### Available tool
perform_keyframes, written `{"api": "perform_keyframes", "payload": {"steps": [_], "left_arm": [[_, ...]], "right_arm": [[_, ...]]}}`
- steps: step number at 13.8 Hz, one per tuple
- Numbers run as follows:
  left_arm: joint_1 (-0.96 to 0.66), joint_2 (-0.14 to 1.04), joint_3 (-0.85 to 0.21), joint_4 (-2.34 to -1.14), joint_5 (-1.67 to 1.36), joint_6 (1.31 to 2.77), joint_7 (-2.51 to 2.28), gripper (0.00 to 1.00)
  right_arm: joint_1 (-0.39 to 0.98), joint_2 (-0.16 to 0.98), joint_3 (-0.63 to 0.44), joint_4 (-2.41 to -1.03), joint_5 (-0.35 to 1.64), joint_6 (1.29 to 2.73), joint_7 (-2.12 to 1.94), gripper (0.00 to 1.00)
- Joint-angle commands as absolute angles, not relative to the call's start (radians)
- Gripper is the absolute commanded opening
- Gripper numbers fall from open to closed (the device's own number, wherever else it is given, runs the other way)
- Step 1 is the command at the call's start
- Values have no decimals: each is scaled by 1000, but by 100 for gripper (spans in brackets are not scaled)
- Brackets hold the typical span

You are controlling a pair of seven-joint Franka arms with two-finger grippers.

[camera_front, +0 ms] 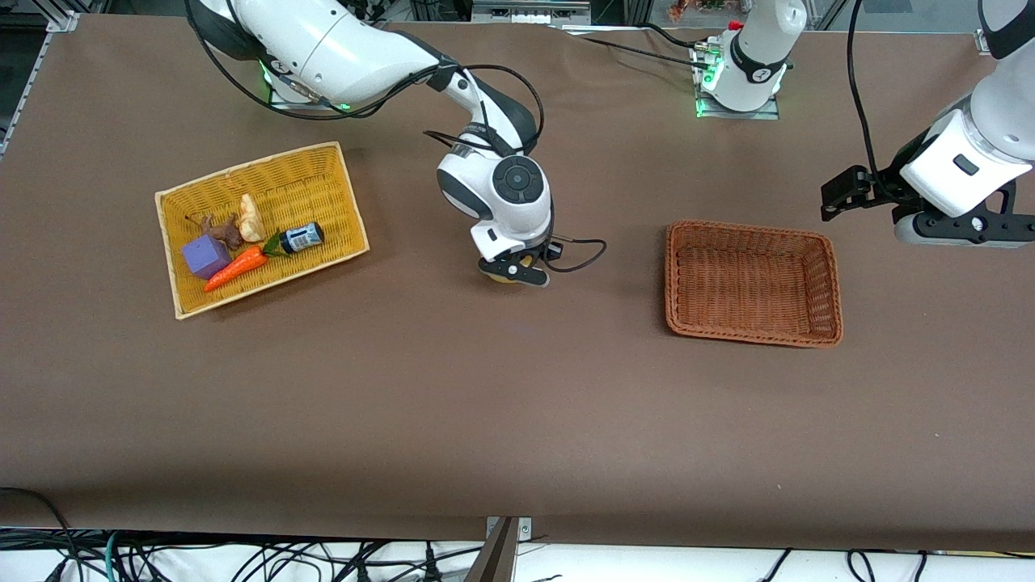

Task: Transfer tape with both arms
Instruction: 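Lift the tape roll and carry it toward the wicker basket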

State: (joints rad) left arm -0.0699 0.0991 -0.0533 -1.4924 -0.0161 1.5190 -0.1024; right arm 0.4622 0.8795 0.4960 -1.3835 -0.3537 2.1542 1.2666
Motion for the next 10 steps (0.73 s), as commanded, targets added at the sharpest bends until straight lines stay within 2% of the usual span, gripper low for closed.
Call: {"api": "perform_keyframes", "payload": {"steps": [1,2,5,7,8,10], "left_arm": [[-67,110,-63,-1465,9,1500,-89,100],[-67,110,-63,-1465,9,1499,-89,100],[-61,110,-61,-1465,11,1500,-87,100],[-61,112,-63,-1465,11,1500,-89,100],[-64,110,-64,-1465,9,1500,-95,100],[-71,110,-67,-1468,9,1499,-101,100]], "right_arm": [[471,890,494,-1345,-368,2143,1289,67],[472,884,494,-1345,-374,2135,1282,99],[472,850,499,-1313,-397,2070,1273,100],[466,821,500,-1243,-406,1947,1182,100],[456,780,491,-1230,-407,1889,1057,100],[334,663,486,-1244,-385,1817,861,100]]}}
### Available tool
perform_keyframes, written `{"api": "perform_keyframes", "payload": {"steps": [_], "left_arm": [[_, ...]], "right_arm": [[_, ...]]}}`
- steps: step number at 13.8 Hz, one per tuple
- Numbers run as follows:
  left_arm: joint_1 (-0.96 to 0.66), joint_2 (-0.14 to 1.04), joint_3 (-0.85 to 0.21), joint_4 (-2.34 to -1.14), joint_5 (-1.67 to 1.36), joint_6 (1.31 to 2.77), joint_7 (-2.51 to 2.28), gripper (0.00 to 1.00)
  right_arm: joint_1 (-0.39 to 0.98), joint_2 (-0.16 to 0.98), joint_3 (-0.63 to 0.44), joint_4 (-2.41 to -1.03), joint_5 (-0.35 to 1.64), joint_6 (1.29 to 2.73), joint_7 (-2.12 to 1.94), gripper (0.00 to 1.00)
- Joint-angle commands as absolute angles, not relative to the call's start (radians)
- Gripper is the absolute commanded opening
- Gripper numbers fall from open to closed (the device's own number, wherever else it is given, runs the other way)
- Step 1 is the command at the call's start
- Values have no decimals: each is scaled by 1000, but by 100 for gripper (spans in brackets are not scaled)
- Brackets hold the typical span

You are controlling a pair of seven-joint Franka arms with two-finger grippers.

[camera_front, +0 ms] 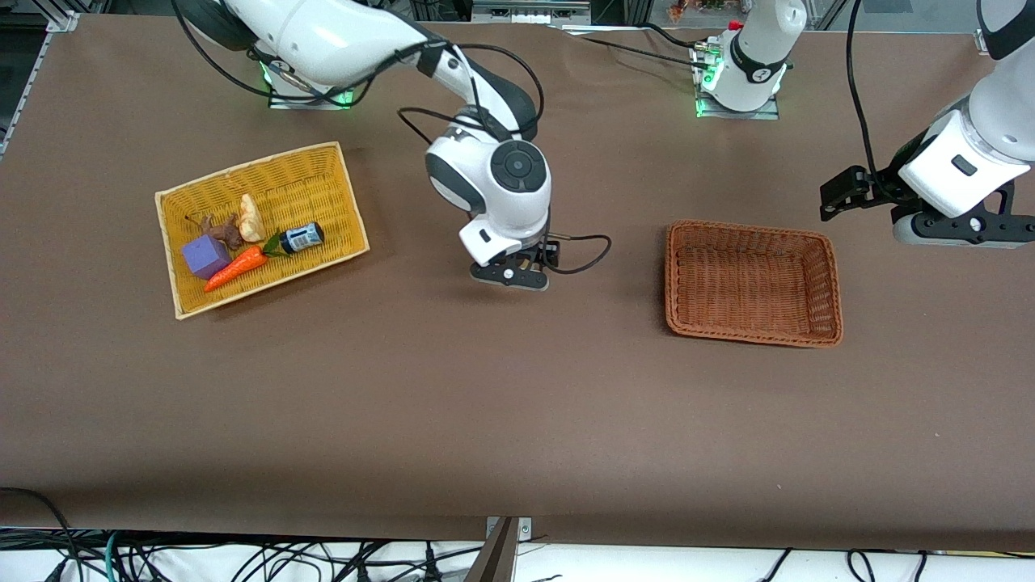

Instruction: Transfer tape with both arms

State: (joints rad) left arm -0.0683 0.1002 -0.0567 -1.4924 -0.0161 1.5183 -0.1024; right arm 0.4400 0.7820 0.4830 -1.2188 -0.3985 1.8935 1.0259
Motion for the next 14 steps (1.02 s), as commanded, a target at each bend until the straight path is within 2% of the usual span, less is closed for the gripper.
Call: {"api": "perform_keyframes", "payload": {"steps": [1,4,7,10,12,14], "left_arm": [[-71,110,-69,-1468,9,1494,-106,100],[-74,129,-71,-1476,-35,1453,-92,100],[-130,213,-107,-1465,-40,1436,-106,100],[-239,285,-110,-1476,-86,1508,-287,100],[-323,340,-110,-1476,-95,1561,-391,100],[-374,395,-110,-1479,-97,1653,-408,100]], "right_arm": [[269,623,489,-1247,-344,1792,777,100],[42,529,485,-1246,-232,1692,451,100],[-115,483,483,-1236,-227,1596,379,100],[-198,439,471,-1238,-222,1557,324,100],[-193,384,375,-1249,-216,1560,292,100],[-199,312,339,-1294,-187,1565,282,100]]}}
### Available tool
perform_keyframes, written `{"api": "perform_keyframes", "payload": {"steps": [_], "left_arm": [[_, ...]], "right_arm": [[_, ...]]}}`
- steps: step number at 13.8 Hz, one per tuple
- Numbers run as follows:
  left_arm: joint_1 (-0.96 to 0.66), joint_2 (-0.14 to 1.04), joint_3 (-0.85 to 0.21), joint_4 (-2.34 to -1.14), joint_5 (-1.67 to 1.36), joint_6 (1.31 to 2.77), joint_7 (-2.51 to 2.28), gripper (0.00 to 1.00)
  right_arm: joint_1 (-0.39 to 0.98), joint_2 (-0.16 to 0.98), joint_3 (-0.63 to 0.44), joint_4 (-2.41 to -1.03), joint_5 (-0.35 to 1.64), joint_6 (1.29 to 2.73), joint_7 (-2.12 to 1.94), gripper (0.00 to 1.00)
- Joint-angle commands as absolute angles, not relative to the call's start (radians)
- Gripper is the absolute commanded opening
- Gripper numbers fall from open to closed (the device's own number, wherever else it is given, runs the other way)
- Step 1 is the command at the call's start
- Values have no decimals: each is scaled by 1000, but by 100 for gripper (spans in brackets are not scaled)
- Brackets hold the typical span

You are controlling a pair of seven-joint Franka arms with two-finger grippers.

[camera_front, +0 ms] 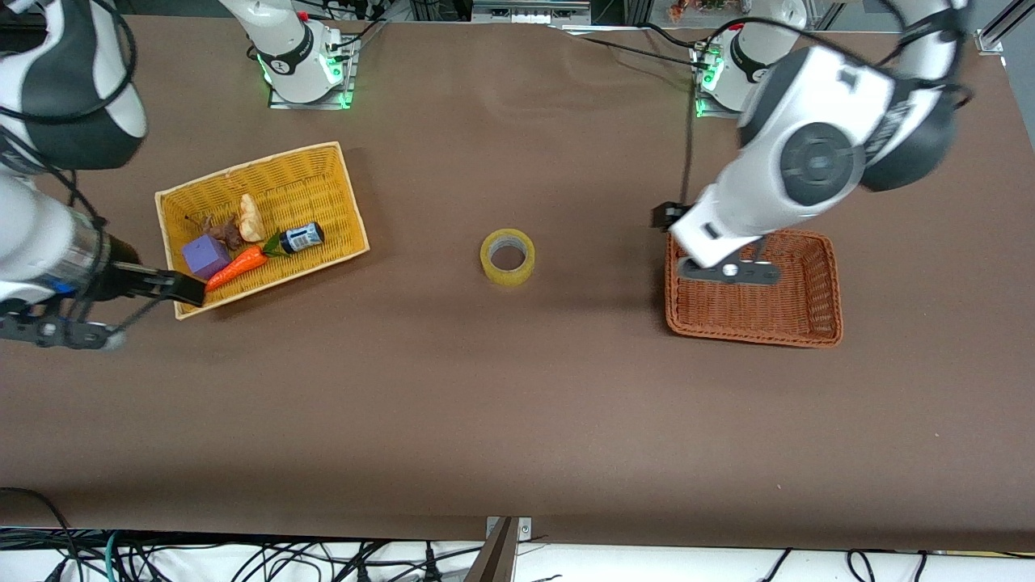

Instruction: Transfer tape with both arms

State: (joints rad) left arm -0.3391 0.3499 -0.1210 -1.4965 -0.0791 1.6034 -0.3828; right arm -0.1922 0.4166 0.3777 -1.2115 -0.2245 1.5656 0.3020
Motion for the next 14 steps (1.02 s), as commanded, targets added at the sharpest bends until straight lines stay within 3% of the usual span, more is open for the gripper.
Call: {"api": "perform_keyframes", "payload": {"steps": [1,4,7,9,12,13,14], "left_arm": [[-383,425,-112,-1485,-107,1692,-408,100],[-460,515,-126,-1537,-150,1880,-411,100],[-553,601,-126,-1575,-150,2037,-516,100],[-604,652,-126,-1575,-149,2124,-574,100],[-641,725,-126,-1575,-146,2236,-580,100],[-641,739,-126,-1575,-140,2256,-575,97],[-638,755,-126,-1574,-137,2260,-543,76]], "right_arm": [[-201,281,306,-1308,-181,1557,281,100],[-201,168,192,-1402,-65,1584,267,100],[-181,134,65,-1425,-3,1571,42,100],[-89,123,-32,-1427,-9,1545,-43,100],[-84,51,-41,-1524,-8,1568,-41,100],[-84,20,-37,-1572,-6,1587,-43,100],[-86,17,-31,-1577,-6,1580,-43,100]]}}
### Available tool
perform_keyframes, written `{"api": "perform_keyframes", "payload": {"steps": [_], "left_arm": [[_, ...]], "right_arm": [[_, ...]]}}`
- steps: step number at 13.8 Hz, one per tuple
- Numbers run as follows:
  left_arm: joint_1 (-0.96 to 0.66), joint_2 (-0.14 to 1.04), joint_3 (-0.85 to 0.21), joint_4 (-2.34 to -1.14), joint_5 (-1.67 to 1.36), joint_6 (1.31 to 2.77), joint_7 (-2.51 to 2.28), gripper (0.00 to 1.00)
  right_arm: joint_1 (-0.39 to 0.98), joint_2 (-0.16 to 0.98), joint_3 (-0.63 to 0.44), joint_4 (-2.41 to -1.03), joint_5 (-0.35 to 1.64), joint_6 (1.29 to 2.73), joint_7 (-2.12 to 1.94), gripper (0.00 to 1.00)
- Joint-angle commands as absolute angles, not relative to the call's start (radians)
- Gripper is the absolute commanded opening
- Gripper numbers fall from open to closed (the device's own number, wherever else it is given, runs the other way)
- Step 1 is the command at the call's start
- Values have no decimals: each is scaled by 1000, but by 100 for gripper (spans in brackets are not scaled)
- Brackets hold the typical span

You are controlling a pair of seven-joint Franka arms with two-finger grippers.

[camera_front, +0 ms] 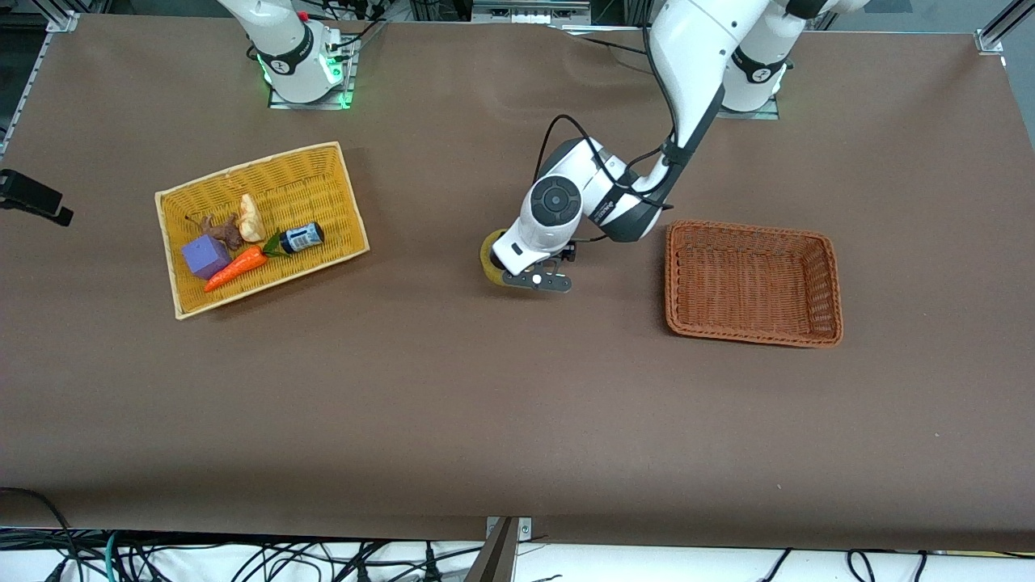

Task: Transfer tape with both arms
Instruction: 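Grasp the tape roll with the left gripper and lift it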

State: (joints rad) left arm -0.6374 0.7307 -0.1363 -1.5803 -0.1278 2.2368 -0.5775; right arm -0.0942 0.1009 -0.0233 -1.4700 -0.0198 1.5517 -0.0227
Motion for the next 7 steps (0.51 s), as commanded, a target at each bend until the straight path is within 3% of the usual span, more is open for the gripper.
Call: {"api": "perform_keyframes", "payload": {"steps": [1,2,3,7], "left_arm": [[-638,776,-126,-1563,-149,2261,-520,39],[-643,781,-126,-1566,-149,2264,-520,17],[-641,778,-126,-1568,-149,2263,-519,3],[-627,753,-126,-1555,-138,2246,-511,0]], "right_arm": [[-90,18,-22,-1577,-6,1572,-43,100],[-94,31,-20,-1572,-6,1560,-44,100],[-92,55,-21,-1550,-9,1546,-44,100],[-84,91,-20,-1500,-8,1514,-43,100]]}}
